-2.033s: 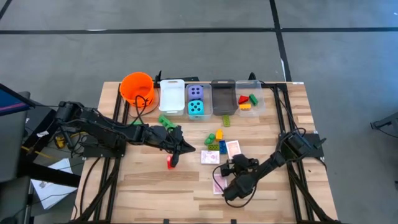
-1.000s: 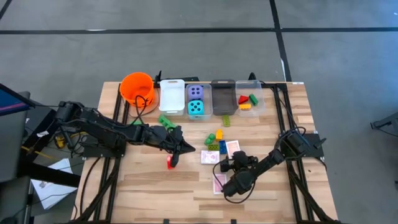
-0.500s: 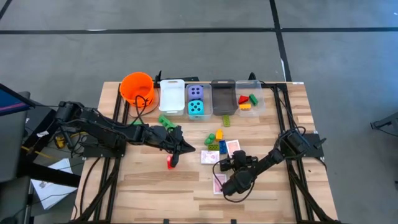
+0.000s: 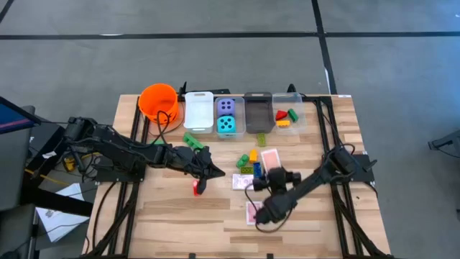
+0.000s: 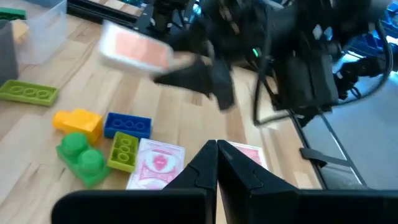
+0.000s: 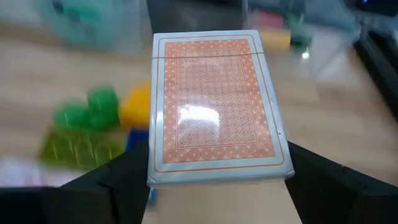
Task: Pick & Place Toys
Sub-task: Put the orange deck of cards into the black bin
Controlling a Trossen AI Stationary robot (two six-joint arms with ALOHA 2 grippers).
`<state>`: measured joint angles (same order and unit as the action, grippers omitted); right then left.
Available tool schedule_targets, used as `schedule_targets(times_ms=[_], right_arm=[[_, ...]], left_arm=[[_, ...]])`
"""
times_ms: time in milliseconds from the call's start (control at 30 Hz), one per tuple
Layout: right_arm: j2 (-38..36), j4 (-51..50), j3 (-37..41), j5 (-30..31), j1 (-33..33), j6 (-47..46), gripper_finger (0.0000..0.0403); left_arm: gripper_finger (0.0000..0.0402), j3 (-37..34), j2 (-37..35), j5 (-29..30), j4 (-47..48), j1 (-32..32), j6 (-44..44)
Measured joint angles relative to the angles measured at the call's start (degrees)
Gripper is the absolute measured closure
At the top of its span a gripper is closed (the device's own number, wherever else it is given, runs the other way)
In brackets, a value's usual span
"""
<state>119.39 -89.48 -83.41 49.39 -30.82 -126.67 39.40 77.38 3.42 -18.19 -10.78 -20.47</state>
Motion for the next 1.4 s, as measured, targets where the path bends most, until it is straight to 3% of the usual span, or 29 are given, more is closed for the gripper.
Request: schedule_targets(times_ms=[267,533,667,767,933,1033,1167,1400], right_arm=[[-2.76,0.54,0.06,8.04,10.53,11.01,0.0104],[-2.88,0.78,-0.20,15.58,26.39,23.40,0.0104],[-2.88,8.40,-0.20,19.61,34.73,33.29,0.0104],[-2.89,19.40,-0.20,20.46,40.05,46.55,0.0104],[-2.90,43.58,-0.05,13.39,46.75,74.76,0.0104],[-2.90,55.79,0.43,7.50,49.27,86.36,0.0104],[-2.97,61.08,0.43,2.00,51.72,90.46,0.0104],[-2.99,57.53,0.45,-0.19,53.60,89.12,0.0104]], left_arm=[[0.0402,0.00,0.00,-0.20,0.10,-2.51,-1.44],[0.0402,0.00,-1.99,-0.18,0.03,-3.04,-1.44],[0.0402,0.00,-5.85,-0.16,-0.04,-2.30,-0.19],[0.0402,0.00,-9.65,-0.06,-0.18,-1.54,2.60],[0.0402,0.00,-16.37,0.11,0.07,-0.66,8.02],[0.0402,0.00,-19.86,0.09,0.64,-0.66,11.09],[0.0402,0.00,-24.02,0.06,3.69,-0.71,12.62],[0.0402,0.00,-27.69,0.06,9.04,-0.71,12.71]])
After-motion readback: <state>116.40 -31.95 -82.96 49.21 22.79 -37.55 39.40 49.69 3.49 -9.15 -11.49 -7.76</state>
